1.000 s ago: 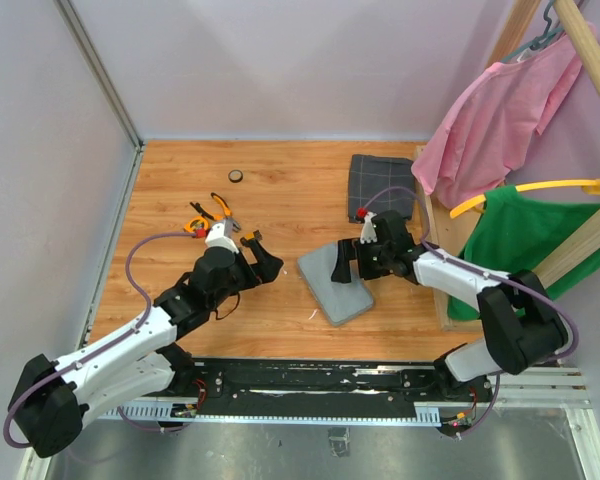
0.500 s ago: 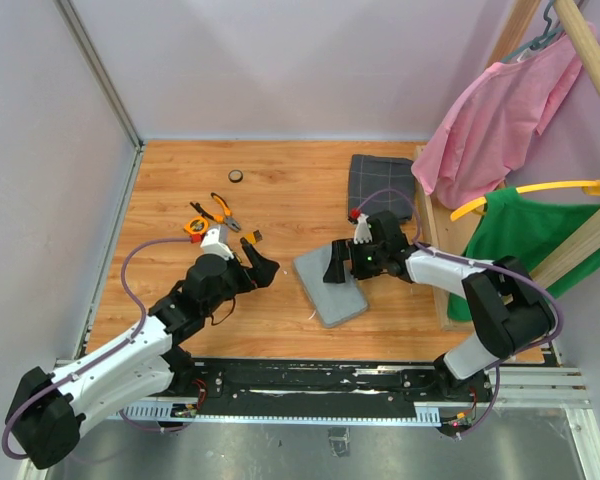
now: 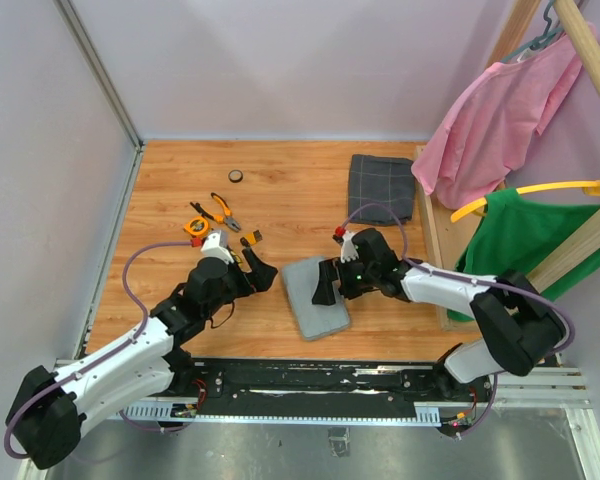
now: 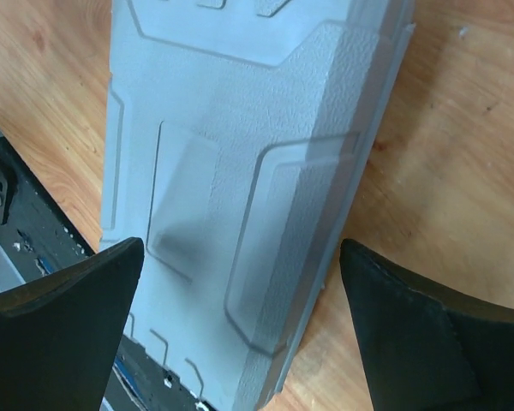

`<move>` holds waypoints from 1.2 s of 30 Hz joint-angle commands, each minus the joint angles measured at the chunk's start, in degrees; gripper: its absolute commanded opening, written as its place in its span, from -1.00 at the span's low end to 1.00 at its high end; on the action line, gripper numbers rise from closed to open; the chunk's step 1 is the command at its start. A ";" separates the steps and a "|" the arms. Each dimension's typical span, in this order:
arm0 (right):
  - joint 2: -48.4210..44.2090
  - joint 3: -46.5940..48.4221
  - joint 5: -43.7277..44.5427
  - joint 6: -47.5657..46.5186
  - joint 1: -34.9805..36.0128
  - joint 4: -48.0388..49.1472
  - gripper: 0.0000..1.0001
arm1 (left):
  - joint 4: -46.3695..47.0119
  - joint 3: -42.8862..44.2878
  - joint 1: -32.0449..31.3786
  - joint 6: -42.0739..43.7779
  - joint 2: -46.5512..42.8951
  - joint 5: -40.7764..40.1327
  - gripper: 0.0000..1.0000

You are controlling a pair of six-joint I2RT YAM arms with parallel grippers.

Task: Sort the tools into containers
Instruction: Move the storage box to the center of the board.

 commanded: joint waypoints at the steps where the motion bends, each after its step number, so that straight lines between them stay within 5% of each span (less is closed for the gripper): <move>1: -5.64 -1.38 5.79 2.89 0.89 -2.67 0.97 | 0.27 0.42 0.31 0.80 1.44 1.13 0.99; 13: -10.20 -4.14 10.16 10.00 0.89 2.39 0.98 | 2.04 0.61 -0.05 -0.89 8.91 6.82 0.99; 23: -13.91 -0.50 27.71 16.27 0.81 -8.56 0.97 | 3.93 -0.24 -0.76 -1.33 10.16 7.29 0.99; 36: -13.75 1.07 30.84 14.18 0.81 -12.88 0.97 | 4.87 -0.85 -0.75 -1.12 11.12 8.18 0.99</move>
